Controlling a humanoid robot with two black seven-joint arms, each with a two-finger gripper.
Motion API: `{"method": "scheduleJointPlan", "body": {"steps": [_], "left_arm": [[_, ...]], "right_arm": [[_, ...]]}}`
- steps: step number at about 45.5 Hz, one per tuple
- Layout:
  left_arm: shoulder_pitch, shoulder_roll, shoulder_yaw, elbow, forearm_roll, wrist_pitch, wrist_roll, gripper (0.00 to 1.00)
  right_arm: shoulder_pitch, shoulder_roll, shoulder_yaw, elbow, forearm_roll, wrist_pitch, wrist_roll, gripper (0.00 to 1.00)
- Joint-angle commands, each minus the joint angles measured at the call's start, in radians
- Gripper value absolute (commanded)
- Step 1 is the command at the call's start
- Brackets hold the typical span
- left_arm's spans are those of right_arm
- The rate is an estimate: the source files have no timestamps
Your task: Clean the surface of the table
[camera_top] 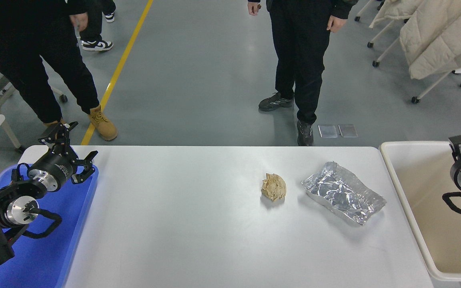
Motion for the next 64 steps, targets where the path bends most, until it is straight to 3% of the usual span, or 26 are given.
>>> {"method": "scheduleJointPlan", "body": {"steps": [1,7,21,30,51,64], "left_arm": [[0.001,0.0,0.0,0.0,0.0,0.0,-0.001,1.0],[0.001,0.0,0.0,0.0,0.0,0.0,-0.001,1.0],[-0.001,0.0,0.0,0.001,0.0,0.0,-0.001,1.0],[-0.001,0.0,0.0,0.0,0.0,0.0,-0.001,1.0],[0.001,0.0,0.001,0.0,0.0,0.0,-0.001,1.0],[0.001,0.0,0.001,0.0,0.0,0.0,-0.001,1.0]], "right_arm": [[0.023,-0.043,0.254,0.279,-0.01,0.002,0.0,1.0],[-0.005,-0.003,0.315,0.403,-0.01,0.002,0.0,1.0],[-0.171,0.135,0.518,0.439,-0.01,0.01,0.02,1.0],[-0.258,0.258,0.682,0.477,-0.016,0.01,0.126,1.0],[-0.336,0.442,0.69,0.503,-0.091,0.01,0.379,1.0],[-0.355,0.445,0.68,0.462,-0.099,0.01,0.395,1.0]]}}
